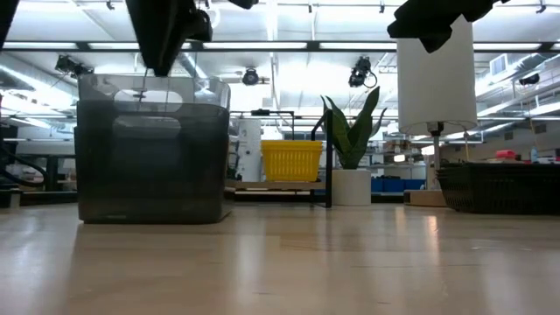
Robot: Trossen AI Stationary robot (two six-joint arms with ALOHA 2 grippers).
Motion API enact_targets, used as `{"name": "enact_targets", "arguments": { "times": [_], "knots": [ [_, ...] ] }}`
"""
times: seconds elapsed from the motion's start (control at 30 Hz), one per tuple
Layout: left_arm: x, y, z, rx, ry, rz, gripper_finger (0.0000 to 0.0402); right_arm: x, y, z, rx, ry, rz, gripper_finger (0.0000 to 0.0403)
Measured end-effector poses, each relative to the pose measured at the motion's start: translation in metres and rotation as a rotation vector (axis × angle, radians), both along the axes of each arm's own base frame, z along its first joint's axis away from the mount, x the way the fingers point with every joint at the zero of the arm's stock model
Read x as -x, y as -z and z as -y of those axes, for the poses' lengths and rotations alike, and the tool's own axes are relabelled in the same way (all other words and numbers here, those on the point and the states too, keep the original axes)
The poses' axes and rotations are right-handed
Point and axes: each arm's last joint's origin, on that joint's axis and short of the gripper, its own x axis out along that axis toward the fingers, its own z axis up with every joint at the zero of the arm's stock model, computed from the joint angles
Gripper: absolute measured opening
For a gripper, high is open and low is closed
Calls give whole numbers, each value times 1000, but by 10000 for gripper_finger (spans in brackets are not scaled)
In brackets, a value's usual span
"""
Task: Stack baskets on shelf by color
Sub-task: Stack the bottom gray bin on the top of the top gray bins, then put the gray bins on the shelf
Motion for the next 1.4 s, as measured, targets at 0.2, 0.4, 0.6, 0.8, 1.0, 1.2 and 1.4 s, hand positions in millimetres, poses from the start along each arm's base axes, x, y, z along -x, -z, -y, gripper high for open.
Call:
{"name": "enact_targets", "arguments": {
  "times": [0.2, 0.4, 0.6, 0.8, 1.0, 1.2, 1.4],
  "knots": [
    [-7, 4, 12, 4, -16, 79, 181, 0, 0, 0, 0, -1, -1, 142],
    [-12, 31, 27, -79, 28, 23, 217, 1, 0, -3, 4, -14, 1, 142],
    [-18, 58, 27, -118, 27, -73, 193, 1, -1, -3, 3, -17, 4, 142],
    [-20, 66, 27, -137, 37, -100, 124, 2, -1, -6, 15, -36, 5, 142],
    [-16, 64, 25, -173, 57, -134, 21, 3, -1, -7, 23, -44, 5, 142],
    [-10, 58, 22, -197, 73, -181, 14, 3, 0, -7, 31, -47, 1, 142],
    [-1, 39, 18, -202, 58, -161, 10, 3, 0, -7, 31, -47, 1, 142]
  ]
}}
